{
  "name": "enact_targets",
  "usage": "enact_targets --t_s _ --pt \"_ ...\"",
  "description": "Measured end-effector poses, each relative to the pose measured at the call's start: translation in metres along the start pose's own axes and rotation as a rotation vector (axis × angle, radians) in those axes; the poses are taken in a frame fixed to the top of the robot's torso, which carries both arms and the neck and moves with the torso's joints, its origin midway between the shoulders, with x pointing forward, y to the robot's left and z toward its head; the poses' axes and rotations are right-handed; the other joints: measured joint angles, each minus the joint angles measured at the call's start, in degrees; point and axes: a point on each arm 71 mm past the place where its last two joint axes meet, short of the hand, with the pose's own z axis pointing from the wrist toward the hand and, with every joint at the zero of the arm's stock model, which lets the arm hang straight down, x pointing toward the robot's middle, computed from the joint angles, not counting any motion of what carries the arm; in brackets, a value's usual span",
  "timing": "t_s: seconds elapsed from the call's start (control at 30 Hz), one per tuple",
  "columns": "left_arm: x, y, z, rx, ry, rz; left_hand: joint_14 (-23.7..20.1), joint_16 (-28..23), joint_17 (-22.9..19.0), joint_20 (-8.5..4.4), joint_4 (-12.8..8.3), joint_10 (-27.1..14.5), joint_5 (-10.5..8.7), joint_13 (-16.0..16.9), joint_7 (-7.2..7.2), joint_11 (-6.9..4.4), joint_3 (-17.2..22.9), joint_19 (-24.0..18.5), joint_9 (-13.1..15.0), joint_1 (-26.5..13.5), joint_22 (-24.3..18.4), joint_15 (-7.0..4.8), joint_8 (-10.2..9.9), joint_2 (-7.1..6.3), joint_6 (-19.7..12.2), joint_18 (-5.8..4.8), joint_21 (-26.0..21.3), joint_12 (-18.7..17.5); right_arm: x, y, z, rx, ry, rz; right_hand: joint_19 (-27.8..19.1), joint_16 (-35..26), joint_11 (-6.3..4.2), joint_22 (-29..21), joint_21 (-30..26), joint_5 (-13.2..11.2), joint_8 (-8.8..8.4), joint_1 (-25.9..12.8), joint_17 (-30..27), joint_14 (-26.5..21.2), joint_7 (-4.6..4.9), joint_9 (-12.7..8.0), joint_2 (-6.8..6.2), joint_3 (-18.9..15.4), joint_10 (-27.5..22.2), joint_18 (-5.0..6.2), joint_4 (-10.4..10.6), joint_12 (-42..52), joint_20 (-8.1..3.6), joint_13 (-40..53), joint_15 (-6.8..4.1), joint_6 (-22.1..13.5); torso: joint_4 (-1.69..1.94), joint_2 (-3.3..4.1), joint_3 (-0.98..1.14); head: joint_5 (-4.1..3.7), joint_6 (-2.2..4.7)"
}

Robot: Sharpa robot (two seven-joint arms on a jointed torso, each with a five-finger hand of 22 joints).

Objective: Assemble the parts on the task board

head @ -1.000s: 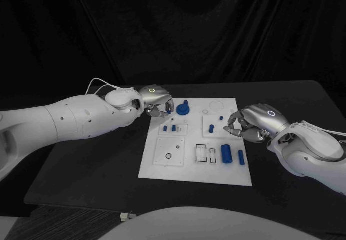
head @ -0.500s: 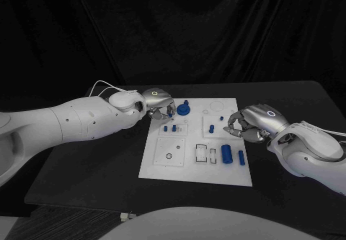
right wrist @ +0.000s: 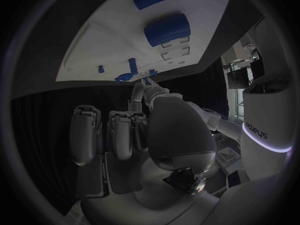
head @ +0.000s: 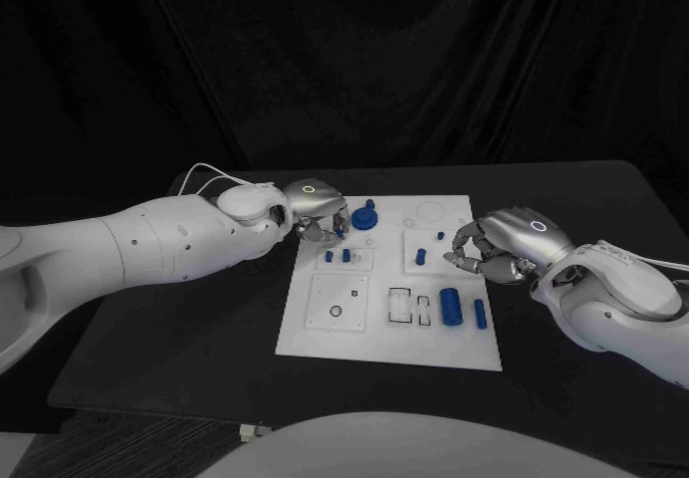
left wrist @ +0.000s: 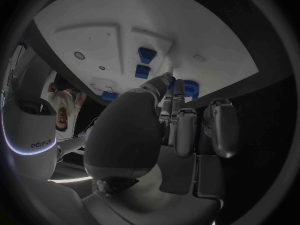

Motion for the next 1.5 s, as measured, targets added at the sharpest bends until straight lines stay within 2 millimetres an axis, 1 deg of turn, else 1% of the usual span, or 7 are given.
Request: enact_targets --t_s 0.13,0.5,0.7,1.3,1.47,1.5 --pt "0.0005 -0.0016 0.0003 0.004 0.0 -0.002 0.0 0.0 0.0 0.0 0.0 0.01 0.0 0.0 0.0 0.01 0.0 0.0 -0.01 0.0 0.0 0.0 0.0 0.0 0.0 0.0 0.0 0.0 0.0003 0.0004 0.0002 -0.001 0.001 0.001 0.0 0.0 0.0 0.0 0.0 0.0 0.0 0.0 0.0 0.0 0.0 0.0 0.0 0.0 0.0 0.0 0.0 0.0 0.0 0.0 0.0 0.0 0.0 0.0 0.0 0.02 0.0" --pt "0.0041 -0.0021 0.0016 0.002 0.005 -0.004 0.0 0.0 0.0 0.0 0.0 0.09 0.0 0.0 0.0 0.1 0.0 -0.01 -0.01 0.0 0.0 0.0 0.0 0.0 0.0 0.0 0.0 0.0 0.0014 0.0007 -0.0001 -0.001 0.003 0.003 0.0 0.0 0.0 0.0 0.0 0.0 0.0 0.0 0.0 0.0 0.0 0.0 0.0 0.0 0.0 0.0 0.0 0.0 0.0 0.0 0.0 0.0 0.02 0.0 0.01 -0.41 0.0" --pt "0.0078 -0.0028 0.004 0.001 0.012 -0.007 0.0 0.0 0.0 0.0 0.0 0.1 0.0 0.0 0.0 0.1 0.0 -0.01 -0.01 0.0 0.0 0.0 0.0 0.0 0.0 0.0 0.0 0.0 0.0019 0.0007 -0.0004 0.0 0.005 0.003 0.0 0.0 0.0 0.0 0.0 0.0 0.0 0.0 0.0 0.0 0.0 0.0 0.0 0.0 0.0 0.0 0.0 0.0 0.0 0.0 0.0 0.0 0.02 0.01 0.01 -0.46 0.0" --pt "0.0097 -0.0021 0.0065 -0.003 0.015 -0.006 0.0 0.0 0.0 0.01 0.0 0.1 0.0 -0.13 0.0 0.09 0.0 -0.02 -0.03 0.0 0.0 0.01 -0.01 0.0 0.0 0.0 -0.44 -0.44 0.0034 0.002 0.0001 -0.002 0.01 0.006 0.0 0.0 0.0 0.0 0.0 0.0 -0.01 0.0 0.0 0.0 0.0 0.0 0.0 0.0 0.0 0.0 0.0 0.0 0.0 0.0 0.0 0.01 0.0 0.01 0.0 -0.27 0.0" --pt "0.0099 -0.0018 0.007 -0.005 0.016 -0.006 0.0 0.0 0.0 0.02 0.0 0.1 0.0 -0.13 0.0 0.09 0.0 -0.03 -0.03 0.0 0.0 0.01 -0.01 0.0 0.0 0.0 -0.44 -0.44 0.0041 0.0023 0.0001 -0.003 0.013 0.006 0.0 0.0 0.0 0.0 0.0 0.0 -0.01 0.0 0.0 0.0 0.01 0.0 0.0 0.0 0.0 0.0 0.0 0.0 0.0 0.0 0.0 0.01 0.0 0.03 -0.03 -0.25 0.0" --pt "0.0101 -0.0017 0.0071 -0.005 0.016 -0.006 0.0 0.0 0.0 0.03 -0.41 0.1 0.0 -0.14 0.0 0.1 0.42 -0.04 -0.03 0.0 0.0 0.01 -0.01 0.0 0.0 0.0 -0.45 -0.44 0.0042 0.0023 0.0001 -0.002 0.013 0.006 0.0 0.0 0.0 0.0 0.0 0.0 -0.01 0.0 0.0 0.0 0.01 0.0 0.0 0.0 0.0 0.0 0.0 0.0 0.0 0.0 0.01 0.01 0.01 0.03 -0.03 -0.25 0.0"
